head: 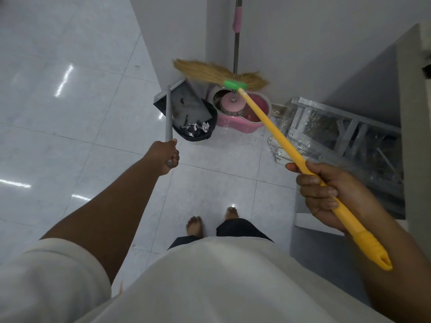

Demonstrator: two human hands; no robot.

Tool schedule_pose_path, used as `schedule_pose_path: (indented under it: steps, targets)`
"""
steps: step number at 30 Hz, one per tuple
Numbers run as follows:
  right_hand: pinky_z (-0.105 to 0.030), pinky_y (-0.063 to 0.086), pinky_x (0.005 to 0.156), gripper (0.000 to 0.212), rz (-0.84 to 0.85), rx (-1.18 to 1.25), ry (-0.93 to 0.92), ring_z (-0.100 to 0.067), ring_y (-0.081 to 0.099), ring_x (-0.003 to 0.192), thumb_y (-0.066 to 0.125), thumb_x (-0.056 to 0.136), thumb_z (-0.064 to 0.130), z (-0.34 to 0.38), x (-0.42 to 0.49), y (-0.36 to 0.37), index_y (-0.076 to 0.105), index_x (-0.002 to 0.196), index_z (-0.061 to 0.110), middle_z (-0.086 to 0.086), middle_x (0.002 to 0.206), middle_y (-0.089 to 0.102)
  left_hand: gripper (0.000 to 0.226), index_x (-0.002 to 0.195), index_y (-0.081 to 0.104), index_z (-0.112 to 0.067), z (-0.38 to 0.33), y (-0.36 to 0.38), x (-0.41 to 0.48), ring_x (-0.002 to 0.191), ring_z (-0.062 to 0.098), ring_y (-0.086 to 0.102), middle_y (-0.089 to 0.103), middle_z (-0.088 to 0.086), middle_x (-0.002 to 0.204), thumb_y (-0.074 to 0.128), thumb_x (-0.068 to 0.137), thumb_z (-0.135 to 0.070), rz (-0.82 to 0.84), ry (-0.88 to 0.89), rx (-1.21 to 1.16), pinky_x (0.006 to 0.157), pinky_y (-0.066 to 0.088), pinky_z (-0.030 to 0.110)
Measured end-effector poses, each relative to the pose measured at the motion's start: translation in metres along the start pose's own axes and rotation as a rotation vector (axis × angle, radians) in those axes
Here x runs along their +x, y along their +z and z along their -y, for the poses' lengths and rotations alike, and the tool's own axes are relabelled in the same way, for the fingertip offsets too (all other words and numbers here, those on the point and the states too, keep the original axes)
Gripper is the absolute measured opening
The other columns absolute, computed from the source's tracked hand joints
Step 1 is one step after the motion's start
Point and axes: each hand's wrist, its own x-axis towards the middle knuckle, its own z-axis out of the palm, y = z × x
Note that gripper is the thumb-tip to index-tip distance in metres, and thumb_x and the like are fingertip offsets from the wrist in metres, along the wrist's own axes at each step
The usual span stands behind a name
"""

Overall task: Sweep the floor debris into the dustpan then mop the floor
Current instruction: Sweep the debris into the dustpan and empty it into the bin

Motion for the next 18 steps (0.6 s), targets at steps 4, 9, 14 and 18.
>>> schedule_pose_path:
  steps: [4,9,14,18]
  targets:
    - [-0.012,0.028,0.026,0.030,0.030,-0.004,0.002,-0.004,0.035,0.027,0.047,0.090,0.029,0.007,-0.003,-0.004,0.057,0.109,0.008,0.004,0.053,0.043,0.023,0.083,0.049,-0.011,0.011,-0.004,-0.004,0.043,0.007,0.033,0.038,0.001,0.064,0.053,0.101,-0.025,0.014,0.011,-0.006,0.034,0.027,0.015]
    - [-0.012,0.030,0.026,0.029,0.048,-0.044,0.035,-0.004,0.036,0.028,0.046,0.091,0.029,0.027,0.001,-0.007,0.057,0.108,0.007,0.003,0.053,0.043,0.022,0.087,0.049,-0.011,0.008,0.006,-0.013,0.048,0.009,0.033,0.039,0.001,0.065,0.053,0.101,-0.026,0.017,0.031,-0.036,0.033,0.028,0.015]
    - [-0.012,0.030,0.027,0.029,0.065,-0.068,0.046,-0.004,0.037,0.028,0.045,0.092,0.029,0.035,0.005,-0.009,0.058,0.106,0.007,0.002,0.053,0.043,0.019,0.090,0.050,-0.011,0.003,0.017,-0.024,0.049,0.009,0.033,0.039,0.001,0.066,0.053,0.101,-0.026,-0.008,0.035,-0.062,0.034,0.028,0.014]
    - [-0.012,0.030,0.027,0.029,0.074,-0.085,0.051,-0.004,0.036,0.027,0.045,0.092,0.029,0.039,0.007,-0.012,0.058,0.106,0.007,0.001,0.053,0.043,0.022,0.089,0.049,-0.011,0.004,0.014,-0.031,0.052,0.009,0.034,0.040,0.002,0.066,0.054,0.101,-0.029,-0.024,0.042,-0.082,0.035,0.030,0.014]
